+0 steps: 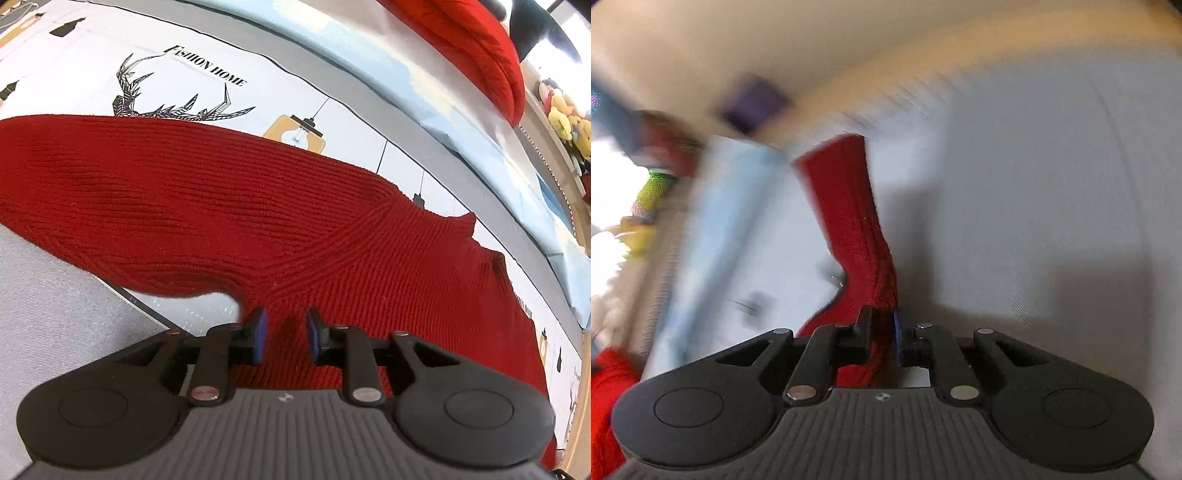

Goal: Fold small clothes

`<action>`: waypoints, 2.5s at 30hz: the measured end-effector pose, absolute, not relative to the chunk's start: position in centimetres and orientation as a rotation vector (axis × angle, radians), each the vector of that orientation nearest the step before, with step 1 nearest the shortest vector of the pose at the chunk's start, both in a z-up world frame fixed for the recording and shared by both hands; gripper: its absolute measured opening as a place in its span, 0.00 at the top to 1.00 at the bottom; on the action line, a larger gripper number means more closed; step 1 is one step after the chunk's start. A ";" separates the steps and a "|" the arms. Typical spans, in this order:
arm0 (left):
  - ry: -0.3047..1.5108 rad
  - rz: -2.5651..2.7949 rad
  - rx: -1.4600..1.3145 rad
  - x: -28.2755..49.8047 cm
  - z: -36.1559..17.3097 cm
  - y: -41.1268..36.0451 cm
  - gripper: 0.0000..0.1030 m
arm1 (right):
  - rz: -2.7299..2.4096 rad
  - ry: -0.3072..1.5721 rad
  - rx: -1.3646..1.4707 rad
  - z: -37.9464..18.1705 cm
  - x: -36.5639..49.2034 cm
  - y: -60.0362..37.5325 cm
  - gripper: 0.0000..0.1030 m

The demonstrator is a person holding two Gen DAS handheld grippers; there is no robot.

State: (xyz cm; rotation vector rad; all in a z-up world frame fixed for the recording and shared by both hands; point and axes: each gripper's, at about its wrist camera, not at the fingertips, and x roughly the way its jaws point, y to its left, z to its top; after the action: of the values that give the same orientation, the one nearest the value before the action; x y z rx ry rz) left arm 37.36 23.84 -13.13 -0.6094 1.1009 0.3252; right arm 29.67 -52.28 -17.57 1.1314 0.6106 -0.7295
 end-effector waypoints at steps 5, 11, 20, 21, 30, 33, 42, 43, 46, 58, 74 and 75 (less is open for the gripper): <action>1.115 0.323 -0.602 37.5 -13.6 24.2 0.71 | -0.663 0.564 1.056 -17.0 30.2 -52.9 0.80; 1.144 0.312 -0.587 37.5 -14.5 24.5 0.71 | -0.653 0.566 1.031 -17.6 30.6 -53.6 0.90; 1.139 0.229 -0.527 36.2 -12.8 23.7 0.71 | -0.738 0.487 0.892 -13.6 30.3 -54.2 0.79; 1.127 0.221 -0.511 35.9 -12.2 23.5 0.71 | -0.702 0.497 0.890 -12.9 30.4 -53.8 0.79; 0.848 0.136 -0.142 28.7 -4.4 19.6 0.71 | -0.285 0.522 0.588 -3.2 27.8 -45.1 0.69; 0.821 0.104 -0.124 25.3 -2.3 19.6 0.71 | -0.182 0.563 0.534 -0.6 24.9 -43.3 0.66; 0.854 0.061 -0.181 11.4 -3.2 19.3 0.71 | -0.017 0.793 0.447 -3.3 12.5 -37.0 0.57; 0.870 0.066 -0.191 10.2 -4.1 19.3 0.71 | -0.012 0.836 0.459 -4.7 11.7 -36.8 0.57; 0.961 0.093 -0.224 7.5 -7.5 19.2 0.71 | -0.050 0.980 0.398 -7.1 11.3 -36.1 0.57; 1.076 0.134 -0.334 4.4 -14.4 21.1 0.58 | -0.045 1.187 0.268 -12.0 12.5 -34.1 0.57; 1.094 0.078 -0.272 3.2 -13.1 20.6 0.93 | -0.033 1.106 0.277 -9.9 10.3 -36.8 0.95; 1.120 0.079 -0.255 3.7 -13.4 20.4 0.93 | -0.037 1.116 0.234 -10.2 10.1 -36.5 0.95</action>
State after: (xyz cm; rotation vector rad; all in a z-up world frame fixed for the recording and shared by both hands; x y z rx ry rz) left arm 3.70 20.41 -13.43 -0.2554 1.1203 0.0785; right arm 10.14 -36.50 -10.17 0.2342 1.1165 -0.0371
